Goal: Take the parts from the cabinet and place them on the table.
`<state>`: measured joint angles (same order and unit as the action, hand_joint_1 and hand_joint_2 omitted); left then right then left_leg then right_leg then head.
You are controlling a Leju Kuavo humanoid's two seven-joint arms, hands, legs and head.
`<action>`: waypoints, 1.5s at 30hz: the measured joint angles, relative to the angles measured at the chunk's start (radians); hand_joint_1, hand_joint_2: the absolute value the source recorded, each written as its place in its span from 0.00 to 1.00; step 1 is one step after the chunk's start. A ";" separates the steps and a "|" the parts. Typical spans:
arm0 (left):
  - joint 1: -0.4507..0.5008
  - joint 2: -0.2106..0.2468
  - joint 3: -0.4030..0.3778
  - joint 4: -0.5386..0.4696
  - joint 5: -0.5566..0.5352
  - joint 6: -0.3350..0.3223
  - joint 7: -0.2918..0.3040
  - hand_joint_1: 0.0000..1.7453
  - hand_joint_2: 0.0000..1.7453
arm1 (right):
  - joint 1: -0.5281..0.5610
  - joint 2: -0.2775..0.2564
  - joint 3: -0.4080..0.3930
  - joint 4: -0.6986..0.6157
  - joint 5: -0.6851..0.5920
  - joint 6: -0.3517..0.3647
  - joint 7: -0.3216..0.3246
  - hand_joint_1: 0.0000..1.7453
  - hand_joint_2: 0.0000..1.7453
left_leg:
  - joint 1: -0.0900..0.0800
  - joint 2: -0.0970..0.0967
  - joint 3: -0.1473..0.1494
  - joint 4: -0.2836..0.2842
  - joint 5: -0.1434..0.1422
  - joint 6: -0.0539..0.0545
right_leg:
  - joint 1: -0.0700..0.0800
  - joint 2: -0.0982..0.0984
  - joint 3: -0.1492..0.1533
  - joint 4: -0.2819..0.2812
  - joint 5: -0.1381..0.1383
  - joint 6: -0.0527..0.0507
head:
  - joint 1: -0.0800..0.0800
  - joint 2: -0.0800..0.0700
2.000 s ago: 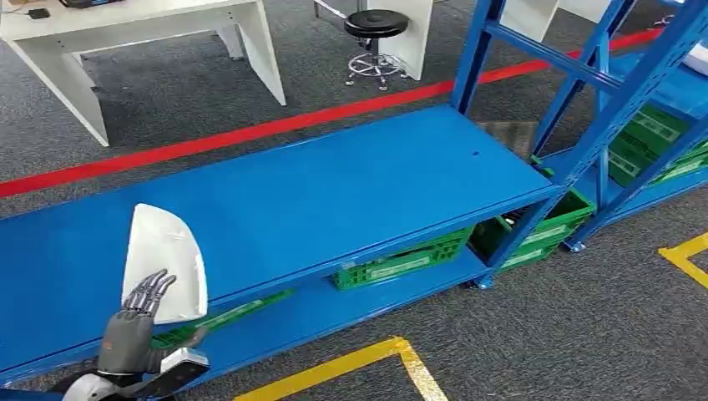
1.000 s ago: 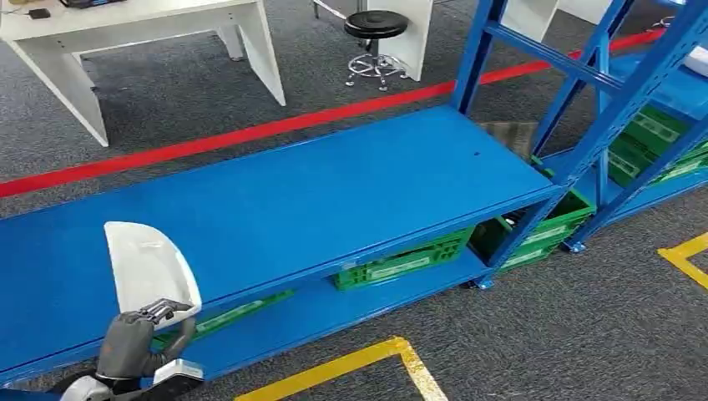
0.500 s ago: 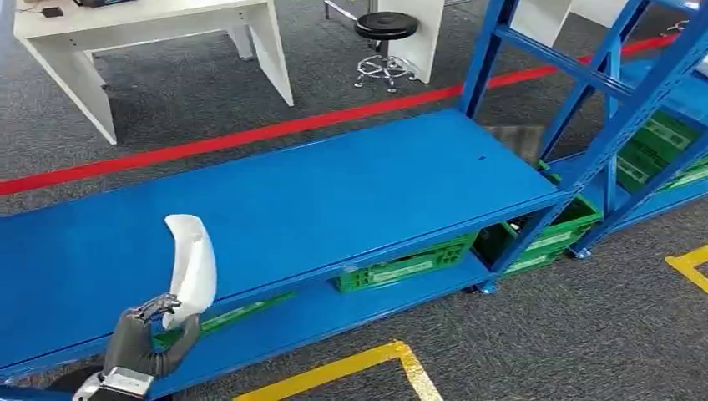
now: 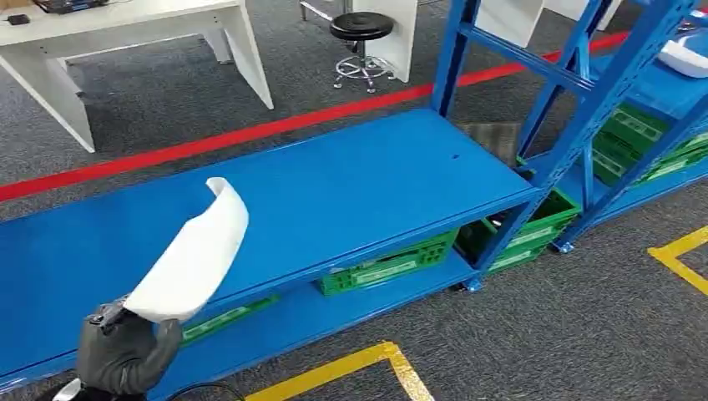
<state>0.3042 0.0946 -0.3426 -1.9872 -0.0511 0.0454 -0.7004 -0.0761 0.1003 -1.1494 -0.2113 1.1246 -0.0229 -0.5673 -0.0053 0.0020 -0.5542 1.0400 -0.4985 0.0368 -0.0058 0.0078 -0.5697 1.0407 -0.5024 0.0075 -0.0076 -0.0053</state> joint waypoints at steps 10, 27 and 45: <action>-0.001 0.002 -0.017 -0.046 0.000 -0.032 0.000 1.00 1.00 | 0.007 0.002 0.000 0.000 -0.001 -0.001 0.002 0.00 0.00 | 0.007 0.002 0.004 -0.031 0.013 0.010 | -0.005 -0.006 -0.133 0.269 -0.108 0.038 | 0.013 0.000; -0.003 0.004 -0.035 -0.080 -0.016 -0.041 0.000 1.00 1.00 | 0.011 0.008 -0.005 0.000 -0.004 -0.005 0.016 0.00 0.00 | 0.018 -0.001 -0.055 0.148 -0.046 -0.045 | -0.009 -0.009 0.011 -0.024 0.016 -0.009 | -0.003 0.000; -0.025 0.004 -0.055 -0.085 -0.035 -0.027 0.000 1.00 1.00 | 0.003 0.012 -0.006 0.000 -0.003 -0.012 0.027 0.00 0.00 | -0.003 0.005 -0.047 -0.018 0.056 -0.003 | -0.002 -0.008 0.106 -0.041 -0.049 0.022 | 0.015 0.000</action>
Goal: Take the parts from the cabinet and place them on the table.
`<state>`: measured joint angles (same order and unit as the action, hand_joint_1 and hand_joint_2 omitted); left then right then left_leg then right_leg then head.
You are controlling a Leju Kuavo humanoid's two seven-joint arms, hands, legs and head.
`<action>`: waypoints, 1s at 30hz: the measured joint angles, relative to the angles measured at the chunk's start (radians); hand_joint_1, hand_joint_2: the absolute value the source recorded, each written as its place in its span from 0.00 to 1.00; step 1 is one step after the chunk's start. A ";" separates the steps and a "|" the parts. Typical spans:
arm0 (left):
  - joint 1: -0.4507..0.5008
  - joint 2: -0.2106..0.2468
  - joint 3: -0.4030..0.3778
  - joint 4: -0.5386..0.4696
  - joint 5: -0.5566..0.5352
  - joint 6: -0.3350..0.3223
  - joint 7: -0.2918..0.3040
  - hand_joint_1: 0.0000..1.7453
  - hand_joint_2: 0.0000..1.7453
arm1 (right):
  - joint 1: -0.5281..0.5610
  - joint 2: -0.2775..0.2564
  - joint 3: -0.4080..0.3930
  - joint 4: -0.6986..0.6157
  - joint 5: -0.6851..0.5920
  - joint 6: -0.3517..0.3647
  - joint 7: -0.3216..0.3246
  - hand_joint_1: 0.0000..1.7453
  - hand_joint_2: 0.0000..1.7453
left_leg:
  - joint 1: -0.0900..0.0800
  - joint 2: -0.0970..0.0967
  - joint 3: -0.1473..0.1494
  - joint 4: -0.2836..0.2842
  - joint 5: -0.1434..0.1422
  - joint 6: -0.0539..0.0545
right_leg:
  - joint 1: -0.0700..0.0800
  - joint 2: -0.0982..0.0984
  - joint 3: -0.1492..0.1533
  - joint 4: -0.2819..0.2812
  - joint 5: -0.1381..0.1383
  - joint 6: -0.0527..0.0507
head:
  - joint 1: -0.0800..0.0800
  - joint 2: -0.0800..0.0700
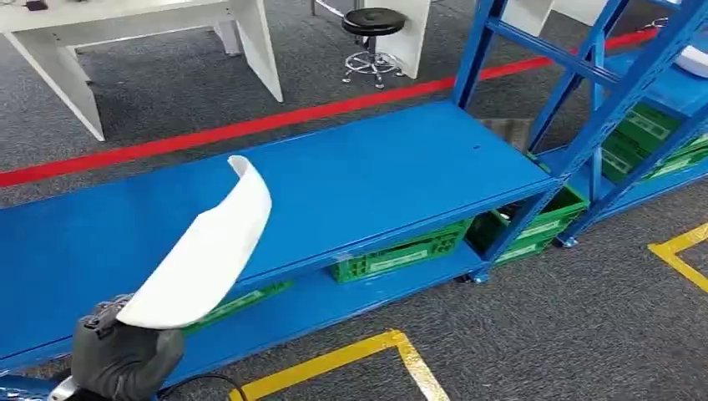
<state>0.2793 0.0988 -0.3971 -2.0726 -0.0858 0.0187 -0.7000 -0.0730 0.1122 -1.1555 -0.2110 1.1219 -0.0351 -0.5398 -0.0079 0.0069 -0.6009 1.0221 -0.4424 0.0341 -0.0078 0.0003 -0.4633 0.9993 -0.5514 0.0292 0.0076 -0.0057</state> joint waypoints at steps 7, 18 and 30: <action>-0.004 0.003 -0.004 0.000 -0.002 0.010 0.000 1.00 1.00 | 0.004 0.004 0.000 0.000 0.001 -0.002 0.007 0.00 0.00 | 0.011 -0.004 -0.035 0.111 -0.121 -0.045 | -0.004 -0.009 -0.061 -0.010 0.050 -0.033 | -0.013 0.000; -0.006 0.005 -0.007 0.000 -0.008 0.019 0.000 1.00 1.00 | 0.004 0.007 -0.001 0.000 0.003 -0.005 0.006 0.00 0.00 | 0.005 -0.007 0.141 -0.027 -0.109 -0.023 | -0.003 -0.009 -0.151 0.018 0.131 0.004 | -0.014 0.000; -0.009 0.008 -0.019 0.000 -0.016 0.042 0.000 1.00 1.00 | 0.002 0.007 0.000 0.000 0.026 -0.039 0.006 0.00 0.00 | -0.002 -0.039 -0.006 -0.024 0.023 0.006 | -0.001 0.062 -0.006 0.046 0.014 0.000 | -0.002 0.000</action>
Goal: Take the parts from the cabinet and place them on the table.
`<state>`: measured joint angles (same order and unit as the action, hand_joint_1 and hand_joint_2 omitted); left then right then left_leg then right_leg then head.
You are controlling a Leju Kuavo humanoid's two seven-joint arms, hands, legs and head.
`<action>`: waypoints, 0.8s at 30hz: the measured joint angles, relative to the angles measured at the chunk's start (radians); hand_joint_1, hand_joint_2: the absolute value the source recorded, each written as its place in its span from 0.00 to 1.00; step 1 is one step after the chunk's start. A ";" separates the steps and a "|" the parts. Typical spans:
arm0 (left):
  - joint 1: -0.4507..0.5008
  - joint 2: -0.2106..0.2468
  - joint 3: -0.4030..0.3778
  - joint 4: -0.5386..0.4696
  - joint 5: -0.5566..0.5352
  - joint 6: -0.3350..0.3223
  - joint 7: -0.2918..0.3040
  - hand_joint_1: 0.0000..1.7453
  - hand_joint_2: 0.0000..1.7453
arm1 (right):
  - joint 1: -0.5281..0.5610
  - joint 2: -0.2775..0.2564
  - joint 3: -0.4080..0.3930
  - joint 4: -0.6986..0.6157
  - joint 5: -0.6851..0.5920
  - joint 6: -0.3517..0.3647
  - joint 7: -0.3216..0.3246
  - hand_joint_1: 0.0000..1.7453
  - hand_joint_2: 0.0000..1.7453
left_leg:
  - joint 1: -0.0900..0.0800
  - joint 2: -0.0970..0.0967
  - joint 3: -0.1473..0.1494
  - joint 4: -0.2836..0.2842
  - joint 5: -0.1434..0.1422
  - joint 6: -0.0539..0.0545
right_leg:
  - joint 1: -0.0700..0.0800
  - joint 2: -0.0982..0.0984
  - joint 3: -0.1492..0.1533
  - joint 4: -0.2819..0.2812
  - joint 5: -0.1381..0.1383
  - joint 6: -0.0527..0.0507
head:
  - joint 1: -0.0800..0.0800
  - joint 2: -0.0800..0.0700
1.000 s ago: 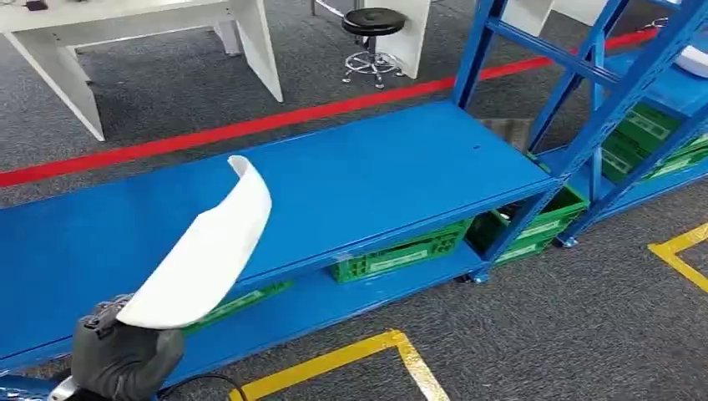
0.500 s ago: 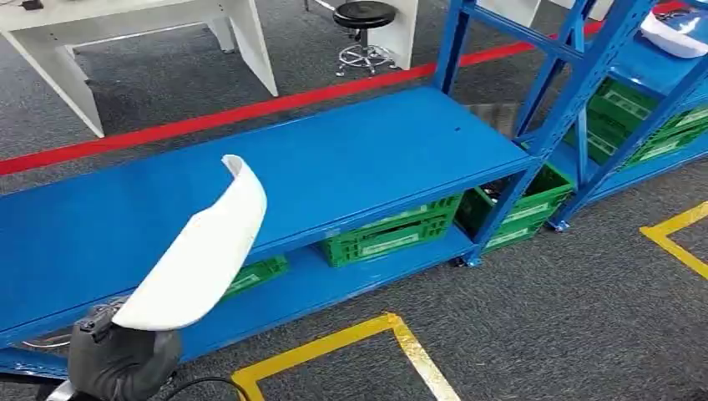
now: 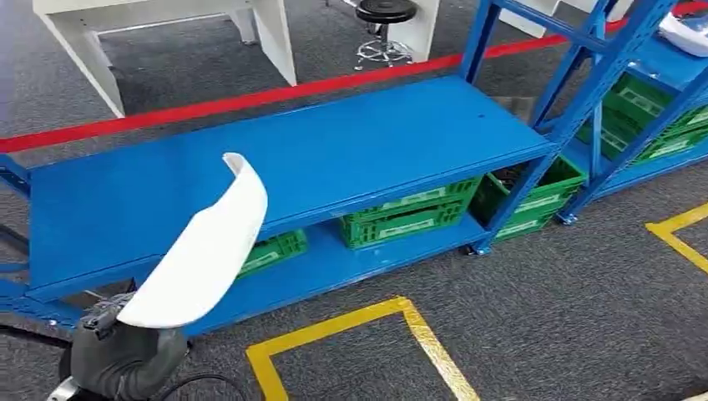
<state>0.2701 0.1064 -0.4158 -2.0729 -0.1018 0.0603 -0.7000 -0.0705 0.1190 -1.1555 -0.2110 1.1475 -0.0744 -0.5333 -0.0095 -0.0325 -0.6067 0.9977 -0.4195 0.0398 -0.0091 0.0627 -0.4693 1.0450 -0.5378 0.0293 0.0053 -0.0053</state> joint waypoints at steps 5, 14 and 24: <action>-0.002 0.002 -0.005 0.000 0.000 0.008 0.000 1.00 1.00 | 0.002 0.009 0.000 0.003 0.002 0.000 0.000 0.00 0.00 | 0.001 -0.043 -0.035 0.002 0.052 -0.029 | -0.006 -0.032 0.017 -0.094 0.002 -0.013 | 0.001 0.000; -0.001 0.009 -0.007 0.000 0.001 0.009 0.000 1.00 1.00 | -0.001 0.005 0.000 0.002 0.001 -0.002 0.001 0.00 0.00 | 0.022 0.044 0.038 0.212 -0.038 -0.070 | -0.001 -0.148 -0.118 -0.064 0.092 -0.020 | -0.018 0.000; -0.004 0.010 -0.007 -0.001 0.002 0.009 0.000 1.00 1.00 | 0.003 0.005 0.000 0.002 0.001 0.001 0.006 0.00 0.00 | 0.010 0.040 0.110 -0.036 -0.080 0.009 | -0.002 -0.070 -0.203 0.157 -0.077 0.028 | -0.005 0.000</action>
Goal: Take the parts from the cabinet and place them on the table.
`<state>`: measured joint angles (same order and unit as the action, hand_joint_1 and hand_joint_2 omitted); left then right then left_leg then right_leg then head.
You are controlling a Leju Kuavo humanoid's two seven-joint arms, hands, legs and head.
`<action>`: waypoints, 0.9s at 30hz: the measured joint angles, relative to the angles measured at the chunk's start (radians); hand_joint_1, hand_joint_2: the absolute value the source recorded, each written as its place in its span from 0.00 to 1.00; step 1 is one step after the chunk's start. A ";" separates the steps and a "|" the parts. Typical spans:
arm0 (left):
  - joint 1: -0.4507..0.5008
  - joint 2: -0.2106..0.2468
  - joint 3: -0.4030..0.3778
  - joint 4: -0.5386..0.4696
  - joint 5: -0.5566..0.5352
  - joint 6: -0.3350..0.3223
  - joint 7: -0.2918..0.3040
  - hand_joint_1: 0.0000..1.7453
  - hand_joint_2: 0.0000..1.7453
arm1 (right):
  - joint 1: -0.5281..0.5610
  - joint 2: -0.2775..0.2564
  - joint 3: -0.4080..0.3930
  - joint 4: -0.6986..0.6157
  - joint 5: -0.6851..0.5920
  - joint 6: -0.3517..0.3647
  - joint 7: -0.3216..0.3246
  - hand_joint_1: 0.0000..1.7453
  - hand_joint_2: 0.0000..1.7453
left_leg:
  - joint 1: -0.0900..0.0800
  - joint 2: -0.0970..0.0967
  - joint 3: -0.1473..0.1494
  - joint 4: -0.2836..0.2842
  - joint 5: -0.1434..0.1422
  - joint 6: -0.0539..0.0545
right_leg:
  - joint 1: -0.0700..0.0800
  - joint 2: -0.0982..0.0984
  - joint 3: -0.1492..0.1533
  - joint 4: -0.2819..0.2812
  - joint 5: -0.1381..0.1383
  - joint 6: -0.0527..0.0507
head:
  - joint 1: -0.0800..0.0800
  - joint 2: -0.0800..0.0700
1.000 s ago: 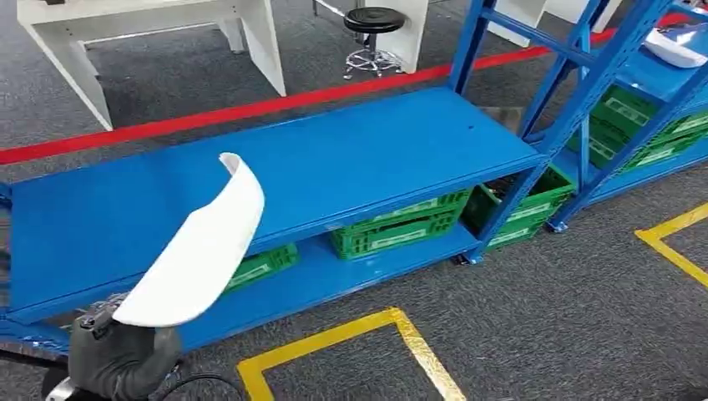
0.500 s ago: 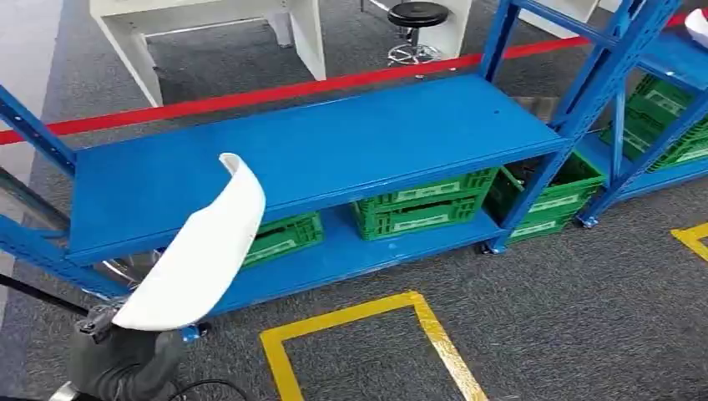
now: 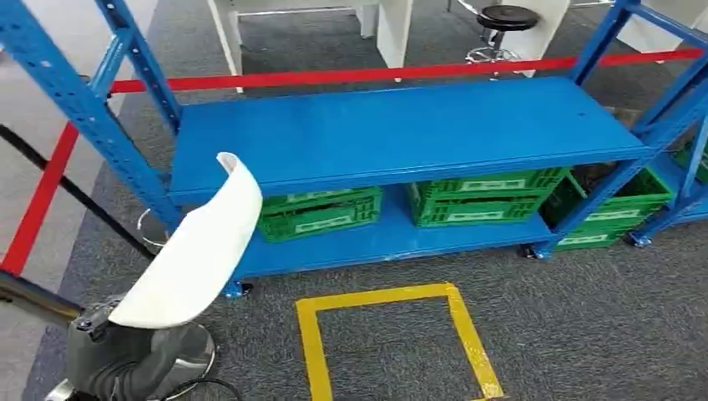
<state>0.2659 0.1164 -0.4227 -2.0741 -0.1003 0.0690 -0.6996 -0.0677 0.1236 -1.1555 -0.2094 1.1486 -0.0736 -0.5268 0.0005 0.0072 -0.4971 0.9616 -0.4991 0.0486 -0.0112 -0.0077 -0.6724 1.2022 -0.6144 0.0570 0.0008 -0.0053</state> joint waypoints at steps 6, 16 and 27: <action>0.000 0.001 0.000 0.000 0.000 -0.003 0.000 1.00 1.00 | -0.003 0.000 0.000 0.000 0.000 0.001 -0.003 0.00 0.00 | -0.014 -0.061 -0.099 0.030 0.064 -0.004 | 0.008 0.047 0.178 -0.133 0.094 -0.034 | 0.002 0.000; -0.009 0.002 -0.002 0.000 0.001 -0.013 0.000 1.00 1.00 | 0.001 0.000 0.000 0.001 -0.003 0.003 -0.005 0.00 0.00 | 0.004 -0.020 -0.202 0.292 -0.119 -0.066 | 0.003 -0.020 0.159 -0.249 0.130 -0.067 | -0.016 0.000; -0.025 0.001 -0.006 0.002 0.004 -0.034 0.000 1.00 1.00 | -0.003 -0.001 0.000 0.001 -0.006 0.010 -0.005 0.00 0.00 | 0.009 0.025 0.047 -0.021 -0.025 -0.023 | -0.006 -0.081 0.056 -0.206 0.193 -0.009 | -0.024 0.000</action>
<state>0.2411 0.1175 -0.4288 -2.0726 -0.0961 0.0351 -0.7000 -0.0710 0.1229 -1.1559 -0.2083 1.1421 -0.0633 -0.5318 0.0098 0.0322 -0.4499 0.9407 -0.5245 0.0252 -0.0172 -0.0884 -0.6162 0.9958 -0.4210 0.0480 -0.0237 -0.0057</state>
